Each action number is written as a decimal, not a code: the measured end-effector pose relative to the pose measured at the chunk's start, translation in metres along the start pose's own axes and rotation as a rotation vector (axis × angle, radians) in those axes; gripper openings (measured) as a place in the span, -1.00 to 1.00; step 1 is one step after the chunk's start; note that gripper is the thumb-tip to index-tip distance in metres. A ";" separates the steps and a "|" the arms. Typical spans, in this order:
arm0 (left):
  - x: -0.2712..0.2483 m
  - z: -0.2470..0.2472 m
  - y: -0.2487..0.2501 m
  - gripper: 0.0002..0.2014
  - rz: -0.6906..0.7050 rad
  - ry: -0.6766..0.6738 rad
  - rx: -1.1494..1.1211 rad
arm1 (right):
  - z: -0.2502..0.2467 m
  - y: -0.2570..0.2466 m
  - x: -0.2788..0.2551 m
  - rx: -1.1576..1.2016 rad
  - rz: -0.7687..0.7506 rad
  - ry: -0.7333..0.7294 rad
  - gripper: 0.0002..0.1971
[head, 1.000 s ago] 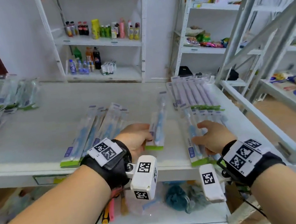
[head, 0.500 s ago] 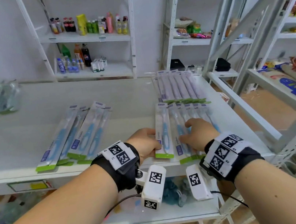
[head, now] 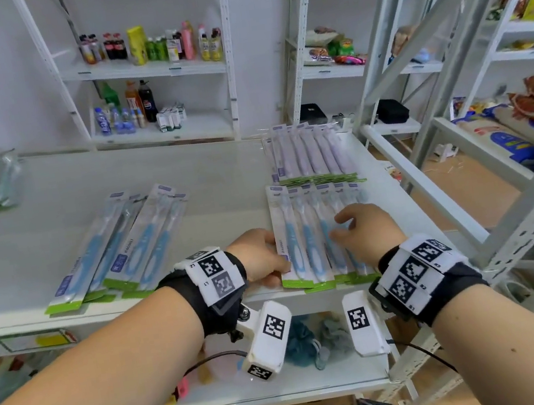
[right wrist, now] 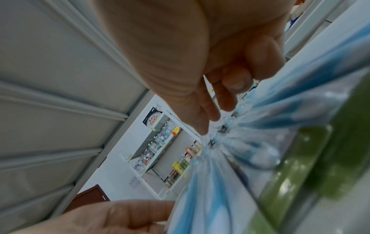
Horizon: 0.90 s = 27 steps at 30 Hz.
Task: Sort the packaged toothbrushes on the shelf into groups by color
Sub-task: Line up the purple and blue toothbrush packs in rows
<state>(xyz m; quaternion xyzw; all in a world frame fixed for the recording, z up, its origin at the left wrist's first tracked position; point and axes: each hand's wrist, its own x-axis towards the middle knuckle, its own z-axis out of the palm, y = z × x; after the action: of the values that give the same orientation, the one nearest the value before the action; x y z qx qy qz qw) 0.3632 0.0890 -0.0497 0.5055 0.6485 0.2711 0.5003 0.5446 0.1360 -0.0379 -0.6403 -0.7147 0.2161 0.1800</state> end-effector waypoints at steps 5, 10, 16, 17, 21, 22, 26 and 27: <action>0.004 -0.006 0.009 -0.79 0.042 0.133 0.514 | -0.009 0.026 0.005 0.079 0.010 0.066 -0.60; 0.008 0.002 0.014 -0.19 0.150 0.054 0.617 | -0.010 0.048 0.007 0.170 0.026 0.046 -0.43; 0.016 0.022 0.013 0.01 0.188 -0.064 0.811 | -0.001 0.055 0.006 0.122 -0.018 -0.126 -0.20; 0.018 0.023 0.012 -0.02 0.193 -0.059 0.821 | 0.000 0.055 0.006 0.097 -0.023 -0.135 -0.18; 0.020 0.026 0.015 -0.10 0.205 -0.054 0.814 | 0.001 0.057 0.007 0.033 -0.035 -0.138 -0.15; 0.020 0.026 0.016 -0.11 0.208 -0.057 0.816 | 0.000 0.058 0.006 0.025 -0.038 -0.136 -0.15; 0.019 0.026 0.019 -0.13 0.219 -0.059 0.814 | -0.001 0.059 0.007 0.026 -0.038 -0.135 -0.14; 0.019 0.027 0.019 -0.13 0.219 -0.057 0.811 | -0.001 0.059 0.007 0.032 -0.035 -0.136 -0.14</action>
<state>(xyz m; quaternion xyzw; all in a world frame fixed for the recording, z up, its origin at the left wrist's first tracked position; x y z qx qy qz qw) 0.3954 0.1092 -0.0499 0.7349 0.6309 0.0313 0.2468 0.5937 0.1479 -0.0690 -0.6086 -0.7328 0.2674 0.1453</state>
